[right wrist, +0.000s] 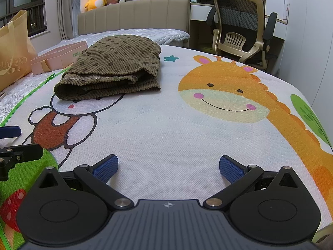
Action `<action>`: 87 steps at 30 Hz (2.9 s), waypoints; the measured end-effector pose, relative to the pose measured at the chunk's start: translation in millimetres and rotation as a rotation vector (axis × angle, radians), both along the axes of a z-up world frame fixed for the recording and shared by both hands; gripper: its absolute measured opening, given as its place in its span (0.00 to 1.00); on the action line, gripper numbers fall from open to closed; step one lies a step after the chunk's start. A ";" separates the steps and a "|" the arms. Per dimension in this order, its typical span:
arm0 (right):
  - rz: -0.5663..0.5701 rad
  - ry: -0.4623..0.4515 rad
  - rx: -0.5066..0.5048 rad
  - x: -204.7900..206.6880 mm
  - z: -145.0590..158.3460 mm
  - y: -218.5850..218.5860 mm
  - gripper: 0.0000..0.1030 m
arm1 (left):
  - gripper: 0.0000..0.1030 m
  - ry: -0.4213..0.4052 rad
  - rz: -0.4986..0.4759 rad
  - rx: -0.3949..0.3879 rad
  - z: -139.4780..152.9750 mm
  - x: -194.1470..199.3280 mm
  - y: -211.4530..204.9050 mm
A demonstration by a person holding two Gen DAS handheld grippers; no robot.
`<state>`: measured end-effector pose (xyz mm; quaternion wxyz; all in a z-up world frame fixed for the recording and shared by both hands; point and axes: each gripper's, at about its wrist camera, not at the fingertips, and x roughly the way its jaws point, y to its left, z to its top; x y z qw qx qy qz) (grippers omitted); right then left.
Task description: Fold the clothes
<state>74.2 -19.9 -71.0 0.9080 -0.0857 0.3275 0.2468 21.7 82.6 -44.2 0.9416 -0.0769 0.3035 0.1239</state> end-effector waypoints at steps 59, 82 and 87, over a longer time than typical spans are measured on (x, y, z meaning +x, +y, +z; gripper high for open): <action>0.002 -0.001 -0.003 0.4 0.3 0.4 1.00 | 1.00 0.061 -0.069 0.048 -2.1 8.3 -18.6; 0.001 -0.001 -0.003 0.1 0.0 0.4 1.00 | 1.00 0.066 -0.029 0.045 -2.1 11.2 -14.6; 0.001 0.000 -0.001 0.5 0.0 0.1 1.00 | 1.00 0.068 -0.022 0.046 -1.9 11.4 -14.5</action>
